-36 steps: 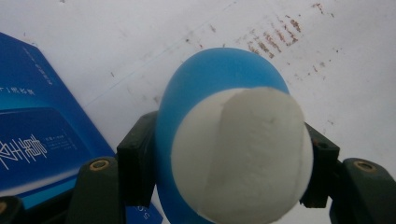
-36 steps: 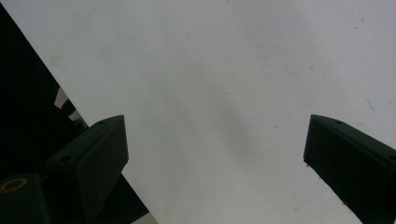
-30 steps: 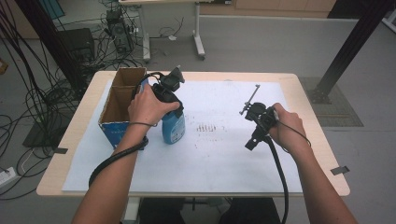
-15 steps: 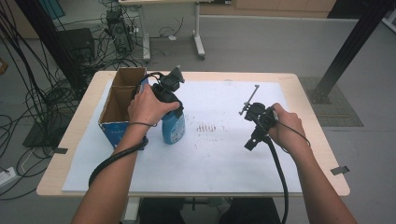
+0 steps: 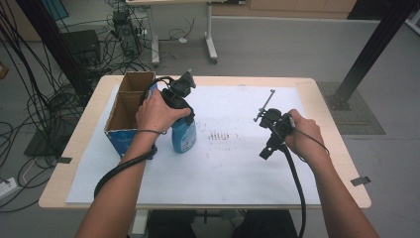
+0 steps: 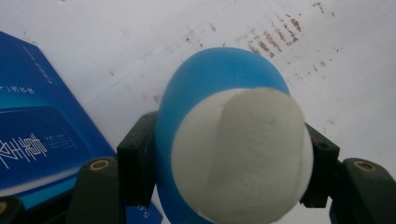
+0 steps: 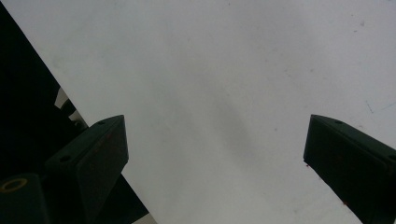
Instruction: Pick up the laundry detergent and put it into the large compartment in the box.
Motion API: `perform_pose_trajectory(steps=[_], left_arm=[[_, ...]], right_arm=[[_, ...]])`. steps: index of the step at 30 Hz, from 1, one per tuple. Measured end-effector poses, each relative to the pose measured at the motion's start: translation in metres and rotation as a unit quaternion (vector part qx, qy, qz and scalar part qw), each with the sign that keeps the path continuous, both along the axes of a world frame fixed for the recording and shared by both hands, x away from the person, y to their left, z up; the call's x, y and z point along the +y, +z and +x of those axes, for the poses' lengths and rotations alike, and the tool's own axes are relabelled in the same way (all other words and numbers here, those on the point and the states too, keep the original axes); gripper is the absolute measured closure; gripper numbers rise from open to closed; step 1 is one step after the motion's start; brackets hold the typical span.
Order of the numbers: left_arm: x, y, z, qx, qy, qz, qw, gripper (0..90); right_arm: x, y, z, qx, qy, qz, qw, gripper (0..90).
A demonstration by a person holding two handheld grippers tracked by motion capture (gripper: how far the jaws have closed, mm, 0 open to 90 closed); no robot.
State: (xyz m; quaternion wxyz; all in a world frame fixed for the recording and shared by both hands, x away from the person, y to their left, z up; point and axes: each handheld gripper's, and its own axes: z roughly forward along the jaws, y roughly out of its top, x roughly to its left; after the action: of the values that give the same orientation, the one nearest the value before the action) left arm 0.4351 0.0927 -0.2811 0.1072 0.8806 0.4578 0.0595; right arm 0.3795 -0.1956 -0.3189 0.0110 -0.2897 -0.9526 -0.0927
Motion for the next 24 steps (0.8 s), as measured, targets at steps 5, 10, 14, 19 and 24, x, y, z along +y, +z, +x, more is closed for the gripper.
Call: perform_pose_trajectory(steps=[5,10,14,19,24], left_arm=[[-0.0001,0.0001,-0.0002,0.0,0.0,0.001,1.0,36.8],[0.0,0.0001,-0.0001,0.0,0.001,0.0,1.0,36.8],[-0.0001,0.0,0.0003,0.001,0.0,0.0,1.0,36.8],[0.0,0.0,0.0002,0.001,0.0,0.0,1.0,36.8],[0.0,-0.0001,0.0003,0.001,-0.001,0.0,1.0,36.8]], right_arm=[[-0.0001,0.0003,-0.0003,0.0,0.0,0.0,1.0,6.3],[-0.0002,0.0006,-0.0005,0.0,-0.001,-0.001,1.0,6.3],[-0.0005,0.0007,-0.0003,-0.001,-0.001,0.0,1.0,6.3],[-0.0002,0.0004,-0.0003,0.0,-0.001,-0.001,1.0,6.3],[0.0002,0.001,-0.0004,-0.002,0.001,0.002,1.0,6.3]])
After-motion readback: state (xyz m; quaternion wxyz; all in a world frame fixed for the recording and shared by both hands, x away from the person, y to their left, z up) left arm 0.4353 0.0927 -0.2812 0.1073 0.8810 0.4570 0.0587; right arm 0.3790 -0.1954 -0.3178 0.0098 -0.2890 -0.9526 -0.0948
